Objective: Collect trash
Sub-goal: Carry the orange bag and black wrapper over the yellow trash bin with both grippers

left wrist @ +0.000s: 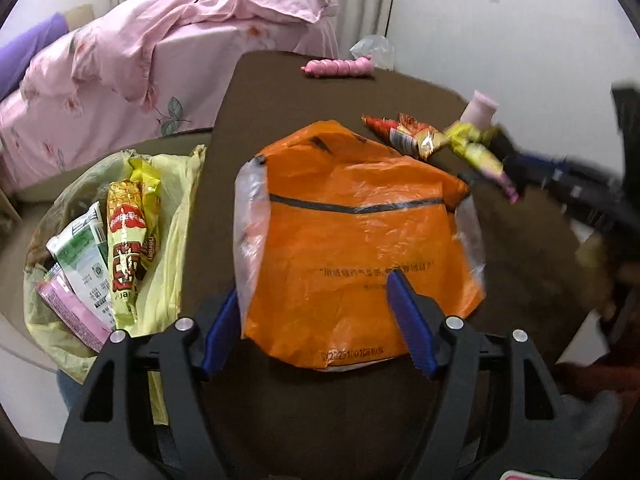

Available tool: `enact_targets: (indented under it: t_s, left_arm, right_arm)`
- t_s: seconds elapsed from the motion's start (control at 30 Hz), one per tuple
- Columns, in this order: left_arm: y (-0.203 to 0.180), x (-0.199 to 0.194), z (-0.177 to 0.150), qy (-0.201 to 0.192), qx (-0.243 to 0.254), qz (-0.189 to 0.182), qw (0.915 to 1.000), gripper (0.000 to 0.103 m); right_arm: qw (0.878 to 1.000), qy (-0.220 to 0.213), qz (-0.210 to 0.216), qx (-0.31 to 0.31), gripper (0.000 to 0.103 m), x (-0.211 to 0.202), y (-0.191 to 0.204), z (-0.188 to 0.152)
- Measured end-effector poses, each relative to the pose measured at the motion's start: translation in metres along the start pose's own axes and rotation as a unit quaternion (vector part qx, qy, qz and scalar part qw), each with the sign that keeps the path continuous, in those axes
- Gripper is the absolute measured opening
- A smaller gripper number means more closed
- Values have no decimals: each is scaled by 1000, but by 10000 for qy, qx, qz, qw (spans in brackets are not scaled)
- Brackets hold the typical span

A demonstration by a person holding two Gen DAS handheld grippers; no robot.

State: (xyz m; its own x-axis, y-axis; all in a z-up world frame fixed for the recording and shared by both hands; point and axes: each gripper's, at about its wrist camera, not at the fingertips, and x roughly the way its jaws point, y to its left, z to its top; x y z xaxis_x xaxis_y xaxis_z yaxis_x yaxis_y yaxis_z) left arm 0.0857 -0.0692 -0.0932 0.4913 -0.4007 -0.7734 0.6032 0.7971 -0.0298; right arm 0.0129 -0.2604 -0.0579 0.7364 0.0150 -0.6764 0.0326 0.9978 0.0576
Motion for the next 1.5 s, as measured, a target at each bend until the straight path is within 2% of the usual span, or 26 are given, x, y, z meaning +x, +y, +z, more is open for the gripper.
enact_targets:
  t_s: [0.07,0.13,0.17,0.2,0.23,0.33,0.47,0.63,0.77,0.97,1.07,1.17,1.27,1.37,1.5]
  left_arm:
    - [-8,4,-1,15,182,242,9995,64]
    - [-10,4,-2,-65,193,400,9990,39]
    - [-6,4,-2,-88,113,341,9993,32]
    - [0,2,-1,-88,-74,118,9999,22]
    - [7,0,-1,-114,-269,-84,9995,16]
    - [19,-12,0,-304,-536,-189,9979,11]
    - [37,-39,10,-668,-788,-165,9945,11]
    - [56,-67,28,-1050,-789,290,9909,11]
    - [74,-81,34,-1206,-882,497,9875,11]
    - [118,-111,49,-1443,-1086,1333,9745,12]
    - [144,-116,57,-1416,-1138,1653,9694,15]
    - [169,-111,58,-1350,-1312,1907,9634,15]
    - [190,-102,46,-1276,-1606,1918,9598,15]
    - [201,-81,26,-1013,-1703,1829,9630,15]
    - [205,-34,-4,-291,-1639,1526,9742,15]
  right_arm:
    - [9999,-53,-62,89,27,-3,-7,1]
    - [9998,-84,-66,156,27,-5,-12,2]
    - [9997,-108,-55,217,27,-7,-15,2]
    - [9995,-123,-17,287,27,-8,-18,2]
    - [9993,-121,40,348,27,-8,-19,4]
    - [9990,-145,119,394,27,-8,-20,9]
    - [9984,-262,402,300,27,-14,-11,24]
    - [9954,-590,745,83,27,-23,5,52]
    - [9925,-643,1031,-92,27,-20,22,72]
    - [9848,-782,1455,-528,27,-16,55,113]
    - [9791,-967,1600,-799,27,-6,78,134]
    - [9753,-854,1866,-814,27,19,102,151]
    - [9716,-811,2031,-906,27,32,120,159]
    - [9652,-699,2304,-1018,27,49,143,166]
    - [9590,-91,2614,-1090,27,94,175,168]
